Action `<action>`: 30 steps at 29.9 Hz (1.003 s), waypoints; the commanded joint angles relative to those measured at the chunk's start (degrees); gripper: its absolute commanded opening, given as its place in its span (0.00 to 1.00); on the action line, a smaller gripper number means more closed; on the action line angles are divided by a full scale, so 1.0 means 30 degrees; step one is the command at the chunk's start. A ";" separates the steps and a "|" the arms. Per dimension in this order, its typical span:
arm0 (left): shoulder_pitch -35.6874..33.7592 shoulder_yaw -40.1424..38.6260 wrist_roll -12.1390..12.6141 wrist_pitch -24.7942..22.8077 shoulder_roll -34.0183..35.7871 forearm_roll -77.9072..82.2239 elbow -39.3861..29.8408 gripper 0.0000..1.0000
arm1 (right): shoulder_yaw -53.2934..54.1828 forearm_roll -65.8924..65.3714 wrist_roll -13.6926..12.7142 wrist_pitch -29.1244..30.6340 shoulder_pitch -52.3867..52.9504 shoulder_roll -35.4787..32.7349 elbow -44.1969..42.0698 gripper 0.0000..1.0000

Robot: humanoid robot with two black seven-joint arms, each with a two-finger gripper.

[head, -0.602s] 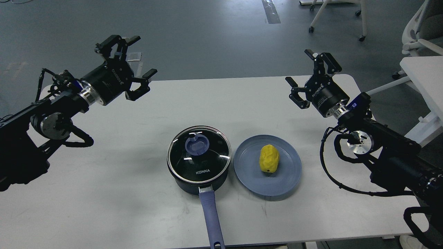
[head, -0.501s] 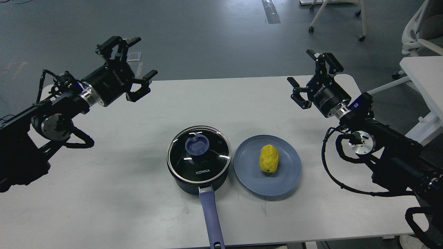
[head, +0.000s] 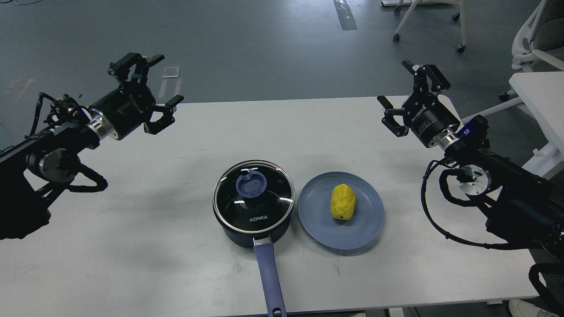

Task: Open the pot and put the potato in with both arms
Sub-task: 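Move the left gripper toward the glass lid on the black saucepan, then lower the left gripper and grasp the blue knob of the lid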

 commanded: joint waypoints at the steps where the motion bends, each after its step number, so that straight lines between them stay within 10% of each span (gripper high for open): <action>1: 0.0223 0.0000 -0.0453 0.0000 -0.0274 0.2514 -0.0220 0.98 | 0.0001 0.0000 0.0000 -0.0001 -0.0225 -0.0001 0.0144 1.00; 5: 0.0604 0.0030 -0.1887 0.0000 -0.0392 0.3489 -0.0688 0.98 | 0.0001 0.0000 0.0000 -0.0001 -0.0255 -0.0147 0.0145 1.00; 15: 0.0634 -0.0058 -0.2095 0.0000 0.0221 0.6292 -0.2678 0.98 | 0.0001 0.0000 0.0000 -0.0001 -0.0255 -0.0733 0.0437 1.00; 30: -0.1212 -0.0205 -0.3413 0.0000 0.2391 2.8165 -1.2348 0.98 | 0.0001 0.0000 0.0000 -0.0001 -0.0431 -0.0792 0.0584 1.00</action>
